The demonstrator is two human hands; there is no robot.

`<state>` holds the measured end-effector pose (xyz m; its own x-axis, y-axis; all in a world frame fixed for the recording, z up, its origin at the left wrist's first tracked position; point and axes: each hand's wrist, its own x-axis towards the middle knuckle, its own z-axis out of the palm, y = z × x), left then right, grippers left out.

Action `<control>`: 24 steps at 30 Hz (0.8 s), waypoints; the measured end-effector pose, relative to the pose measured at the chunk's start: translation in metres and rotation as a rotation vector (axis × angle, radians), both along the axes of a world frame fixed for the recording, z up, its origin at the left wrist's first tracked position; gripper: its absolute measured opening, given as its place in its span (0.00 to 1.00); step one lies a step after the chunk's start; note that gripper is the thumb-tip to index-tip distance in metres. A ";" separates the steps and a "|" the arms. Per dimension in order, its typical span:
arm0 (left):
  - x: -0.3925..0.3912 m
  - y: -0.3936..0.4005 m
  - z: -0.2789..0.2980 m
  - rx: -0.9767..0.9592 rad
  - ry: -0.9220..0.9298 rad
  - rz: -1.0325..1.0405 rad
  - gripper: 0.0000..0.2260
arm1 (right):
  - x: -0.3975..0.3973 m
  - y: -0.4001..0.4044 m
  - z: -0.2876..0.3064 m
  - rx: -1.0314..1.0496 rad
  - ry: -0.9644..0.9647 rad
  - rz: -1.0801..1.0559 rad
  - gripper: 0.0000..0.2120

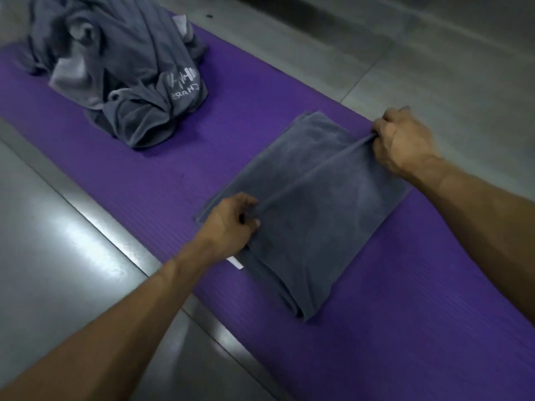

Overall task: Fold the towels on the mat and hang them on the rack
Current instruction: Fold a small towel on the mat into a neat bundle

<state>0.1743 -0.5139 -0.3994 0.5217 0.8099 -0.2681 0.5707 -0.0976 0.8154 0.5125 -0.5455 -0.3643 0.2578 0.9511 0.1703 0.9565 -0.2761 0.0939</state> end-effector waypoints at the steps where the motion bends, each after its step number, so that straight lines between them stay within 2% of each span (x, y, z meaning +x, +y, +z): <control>1: -0.006 0.009 -0.002 0.024 0.019 0.019 0.11 | -0.005 0.014 -0.001 0.002 0.001 0.020 0.11; 3: -0.016 0.024 -0.007 0.056 0.043 0.063 0.12 | -0.012 0.043 -0.008 -0.006 0.017 0.045 0.11; 7: -0.031 0.043 -0.015 0.058 0.054 0.117 0.13 | -0.034 0.091 -0.021 -0.026 0.133 -0.031 0.20; 10: -0.039 0.052 -0.021 0.153 0.147 0.108 0.15 | -0.049 0.112 -0.037 -0.046 0.078 0.017 0.14; 18: -0.050 0.060 -0.033 0.216 0.289 -0.002 0.19 | -0.061 0.132 -0.064 0.075 0.210 -0.004 0.14; 21: -0.038 0.061 -0.029 0.408 0.319 -0.048 0.20 | -0.063 0.134 -0.071 0.006 0.406 -0.046 0.21; 24: -0.004 0.057 -0.030 0.596 0.208 -0.175 0.23 | -0.054 0.142 -0.073 -0.021 0.569 -0.148 0.26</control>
